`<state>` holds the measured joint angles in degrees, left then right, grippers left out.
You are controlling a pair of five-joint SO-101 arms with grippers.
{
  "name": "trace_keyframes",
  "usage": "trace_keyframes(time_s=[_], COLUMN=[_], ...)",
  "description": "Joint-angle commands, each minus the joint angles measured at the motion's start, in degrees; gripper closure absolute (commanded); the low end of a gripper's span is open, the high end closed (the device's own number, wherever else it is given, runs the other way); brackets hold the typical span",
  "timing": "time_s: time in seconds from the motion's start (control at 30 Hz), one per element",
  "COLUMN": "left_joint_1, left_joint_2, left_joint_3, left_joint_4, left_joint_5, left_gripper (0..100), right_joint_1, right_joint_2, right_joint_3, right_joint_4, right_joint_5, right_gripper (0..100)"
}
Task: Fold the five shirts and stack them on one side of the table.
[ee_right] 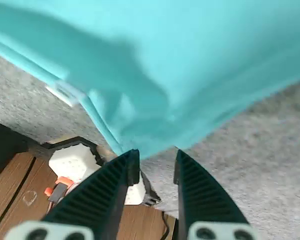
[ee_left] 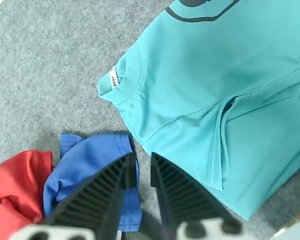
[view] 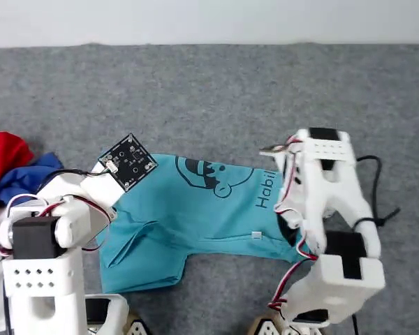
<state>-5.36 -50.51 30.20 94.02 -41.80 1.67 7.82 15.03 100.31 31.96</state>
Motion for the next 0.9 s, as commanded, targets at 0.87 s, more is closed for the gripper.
trace_keyframes(time_s=[0.87], left_joint_1=[-10.37], left_joint_2=[-0.79], left_joint_3=[2.51], left_joint_4=[-19.69], left_joint_5=[20.75], left_gripper=[95], right_joint_1=[-2.95], right_joint_2=[-1.63], right_joint_3=[-8.26], right_joint_4=[-26.95], right_joint_5=[-25.93], right_gripper=[87.6])
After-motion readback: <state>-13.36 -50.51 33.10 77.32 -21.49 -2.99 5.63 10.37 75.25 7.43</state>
